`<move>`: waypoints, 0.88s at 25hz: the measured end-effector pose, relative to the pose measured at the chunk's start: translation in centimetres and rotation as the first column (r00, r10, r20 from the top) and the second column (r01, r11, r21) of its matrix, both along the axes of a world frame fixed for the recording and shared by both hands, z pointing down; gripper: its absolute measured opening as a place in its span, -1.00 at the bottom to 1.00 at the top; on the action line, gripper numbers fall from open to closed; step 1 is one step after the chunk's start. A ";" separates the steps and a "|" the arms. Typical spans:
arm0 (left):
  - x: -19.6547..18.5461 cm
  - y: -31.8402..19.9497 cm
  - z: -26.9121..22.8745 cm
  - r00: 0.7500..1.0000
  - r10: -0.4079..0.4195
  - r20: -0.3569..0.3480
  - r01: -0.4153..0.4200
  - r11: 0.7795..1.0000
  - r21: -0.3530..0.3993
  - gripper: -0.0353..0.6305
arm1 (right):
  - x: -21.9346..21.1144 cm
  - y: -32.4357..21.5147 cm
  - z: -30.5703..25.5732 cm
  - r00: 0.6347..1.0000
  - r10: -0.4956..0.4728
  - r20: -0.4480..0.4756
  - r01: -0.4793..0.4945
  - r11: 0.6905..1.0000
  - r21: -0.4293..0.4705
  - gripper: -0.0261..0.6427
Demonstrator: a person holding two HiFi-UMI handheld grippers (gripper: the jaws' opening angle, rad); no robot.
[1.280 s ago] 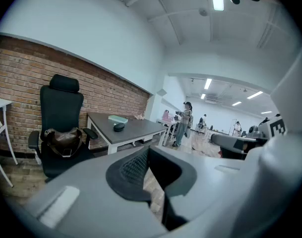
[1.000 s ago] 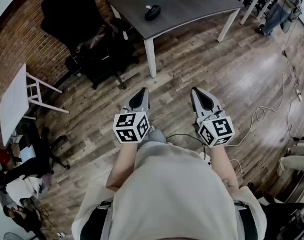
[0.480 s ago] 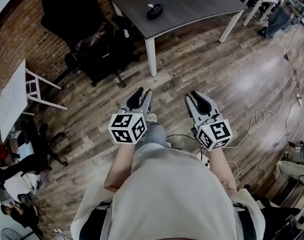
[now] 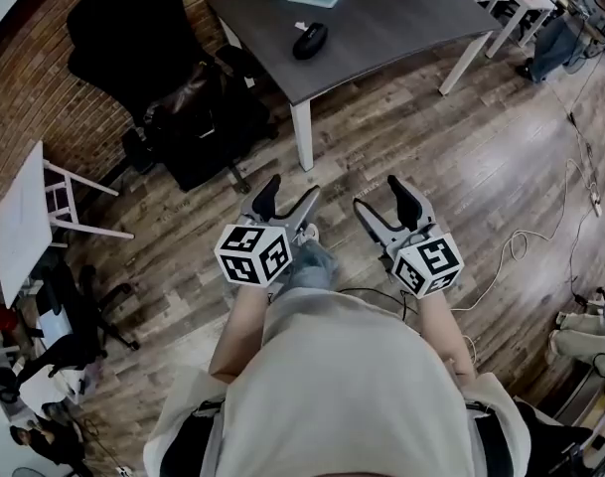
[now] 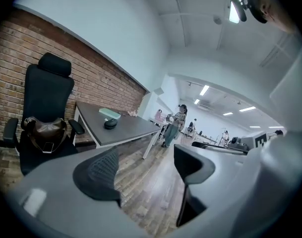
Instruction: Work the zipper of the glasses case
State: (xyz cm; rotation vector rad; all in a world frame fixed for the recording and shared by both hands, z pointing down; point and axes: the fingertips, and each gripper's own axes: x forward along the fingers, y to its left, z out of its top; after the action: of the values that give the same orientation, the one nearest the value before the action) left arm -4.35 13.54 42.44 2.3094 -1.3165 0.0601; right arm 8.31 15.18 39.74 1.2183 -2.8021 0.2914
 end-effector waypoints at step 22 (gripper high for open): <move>-6.1 -24.4 -0.6 0.996 0.090 -0.026 -0.091 0.996 -0.025 0.12 | -6.4 -22.8 -2.3 0.995 0.095 0.022 -0.095 0.995 -0.006 0.08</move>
State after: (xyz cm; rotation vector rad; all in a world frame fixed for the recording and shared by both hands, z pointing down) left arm -10.47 -10.84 41.80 2.3394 -1.1916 0.0774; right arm 1.94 -7.61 37.46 1.3588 -2.7648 0.3198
